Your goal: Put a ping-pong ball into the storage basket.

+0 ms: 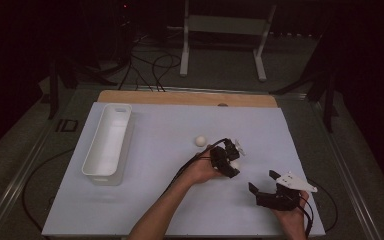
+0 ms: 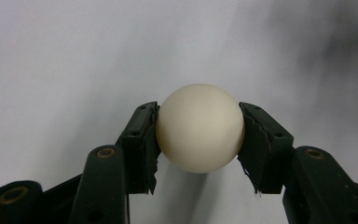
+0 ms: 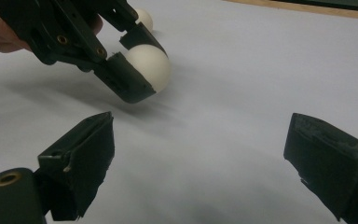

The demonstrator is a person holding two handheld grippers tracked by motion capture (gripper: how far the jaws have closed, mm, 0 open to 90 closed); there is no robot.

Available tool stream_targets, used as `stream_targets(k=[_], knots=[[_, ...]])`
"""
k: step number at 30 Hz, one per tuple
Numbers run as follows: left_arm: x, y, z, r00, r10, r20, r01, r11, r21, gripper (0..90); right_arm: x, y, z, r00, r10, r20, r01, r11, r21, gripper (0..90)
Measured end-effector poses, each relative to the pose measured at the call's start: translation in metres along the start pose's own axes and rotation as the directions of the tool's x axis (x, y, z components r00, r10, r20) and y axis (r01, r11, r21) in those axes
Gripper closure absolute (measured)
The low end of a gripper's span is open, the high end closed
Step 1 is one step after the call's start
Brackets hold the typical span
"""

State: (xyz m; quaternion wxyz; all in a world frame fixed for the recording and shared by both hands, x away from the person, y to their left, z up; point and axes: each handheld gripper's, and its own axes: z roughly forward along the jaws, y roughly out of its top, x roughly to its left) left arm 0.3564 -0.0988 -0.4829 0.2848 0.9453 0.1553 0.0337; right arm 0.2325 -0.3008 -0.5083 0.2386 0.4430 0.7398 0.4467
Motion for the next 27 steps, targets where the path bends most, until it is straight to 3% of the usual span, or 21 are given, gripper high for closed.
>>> stream_targets(k=[27], knots=[[0.004, 0.000, -0.037, 0.9974, -0.030, -0.066, 0.024, 0.9958, -0.088, 51.1, 0.000, 0.001, -0.001, 1.0000, 0.000, 0.005, 0.000, 1.000, -0.030, 8.4]])
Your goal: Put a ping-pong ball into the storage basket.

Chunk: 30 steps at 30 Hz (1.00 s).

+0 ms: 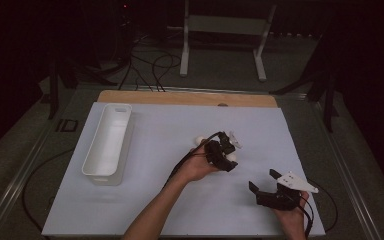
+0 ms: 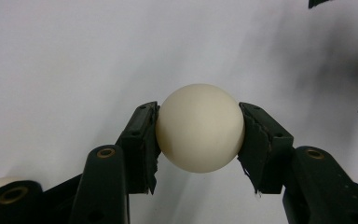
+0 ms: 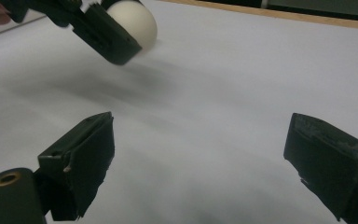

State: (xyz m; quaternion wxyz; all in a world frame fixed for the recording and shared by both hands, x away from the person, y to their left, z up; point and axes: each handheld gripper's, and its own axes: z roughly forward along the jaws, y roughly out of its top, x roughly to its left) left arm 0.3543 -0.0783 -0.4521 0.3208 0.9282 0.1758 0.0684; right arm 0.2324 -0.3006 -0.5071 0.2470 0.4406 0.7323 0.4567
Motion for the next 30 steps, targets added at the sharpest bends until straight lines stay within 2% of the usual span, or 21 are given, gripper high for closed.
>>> stream_targets(k=[9, 12, 30], knots=[[0.001, 0.000, -0.013, 0.9999, 0.000, -0.016, 0.000, 0.9994, -0.034, 51.1, 0.001, 0.001, 0.000, 1.0000, -0.003, 0.001, 0.003, 1.000, -0.003, 8.4], [0.001, 0.000, -0.017, 0.9996, -0.013, -0.023, 0.012, 0.9986, -0.052, 51.1, 0.001, 0.001, -0.001, 1.0000, -0.004, 0.003, 0.004, 1.000, -0.006, 8.4], [-0.001, 0.001, -0.032, 0.9991, -0.010, -0.040, 0.006, 0.9953, -0.096, 51.1, 0.001, 0.001, -0.001, 1.0000, -0.008, 0.006, 0.008, 1.000, -0.017, 8.4]])
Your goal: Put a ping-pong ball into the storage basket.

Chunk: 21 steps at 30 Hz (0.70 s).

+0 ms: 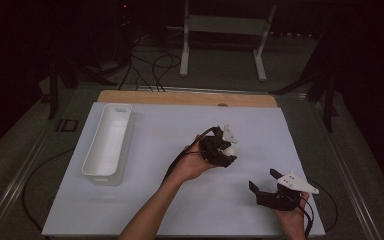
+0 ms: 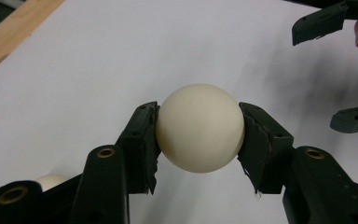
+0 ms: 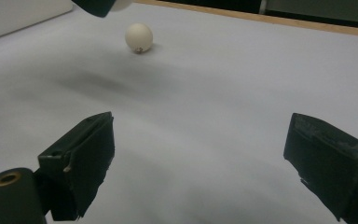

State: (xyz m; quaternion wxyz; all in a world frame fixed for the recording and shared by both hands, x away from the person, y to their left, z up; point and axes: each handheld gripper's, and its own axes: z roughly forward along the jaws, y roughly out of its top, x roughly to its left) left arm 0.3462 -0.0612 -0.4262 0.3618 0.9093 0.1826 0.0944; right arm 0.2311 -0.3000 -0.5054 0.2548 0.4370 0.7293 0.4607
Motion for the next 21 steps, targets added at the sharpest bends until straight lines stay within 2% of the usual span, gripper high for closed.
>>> stream_targets(k=[7, 21], knots=[[0.000, 0.001, -0.010, 1.0000, -0.008, -0.004, 0.008, 0.9993, -0.035, 51.1, 0.000, 0.000, 0.000, 1.0000, 0.000, -0.001, 0.000, 1.000, -0.001, 8.4], [-0.001, 0.003, -0.022, 0.9998, -0.012, -0.016, 0.010, 0.9972, -0.073, 51.1, 0.000, 0.000, -0.001, 1.0000, 0.003, -0.007, -0.003, 1.000, -0.012, 8.4]])
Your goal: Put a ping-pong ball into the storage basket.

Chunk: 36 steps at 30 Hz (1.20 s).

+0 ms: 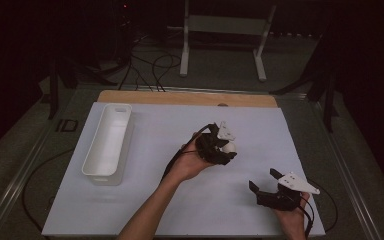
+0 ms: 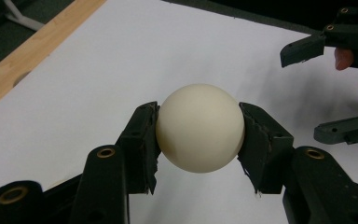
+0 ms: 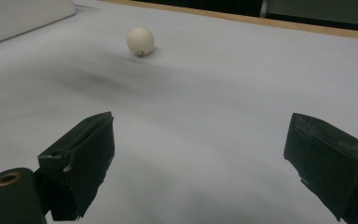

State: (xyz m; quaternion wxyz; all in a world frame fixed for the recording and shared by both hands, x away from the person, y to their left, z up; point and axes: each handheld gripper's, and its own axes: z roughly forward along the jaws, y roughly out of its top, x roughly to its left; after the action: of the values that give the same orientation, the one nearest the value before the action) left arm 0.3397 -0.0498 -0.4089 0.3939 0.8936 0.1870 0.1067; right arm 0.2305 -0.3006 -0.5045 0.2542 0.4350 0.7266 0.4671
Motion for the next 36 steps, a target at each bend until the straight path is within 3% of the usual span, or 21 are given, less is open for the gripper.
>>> stream_targets(k=[19, 36], knots=[[0.007, -0.002, -0.026, 0.9991, -0.042, -0.005, 0.041, 0.9951, -0.090, 51.1, 0.001, 0.002, -0.004, 0.9998, -0.012, -0.015, 0.011, 0.999, -0.053, 8.4], [0.020, -0.016, -0.068, 0.9950, -0.080, -0.060, 0.069, 0.9838, -0.165, 51.1, 0.003, 0.006, -0.001, 0.9995, -0.018, -0.027, 0.016, 0.997, -0.081, 8.4]])
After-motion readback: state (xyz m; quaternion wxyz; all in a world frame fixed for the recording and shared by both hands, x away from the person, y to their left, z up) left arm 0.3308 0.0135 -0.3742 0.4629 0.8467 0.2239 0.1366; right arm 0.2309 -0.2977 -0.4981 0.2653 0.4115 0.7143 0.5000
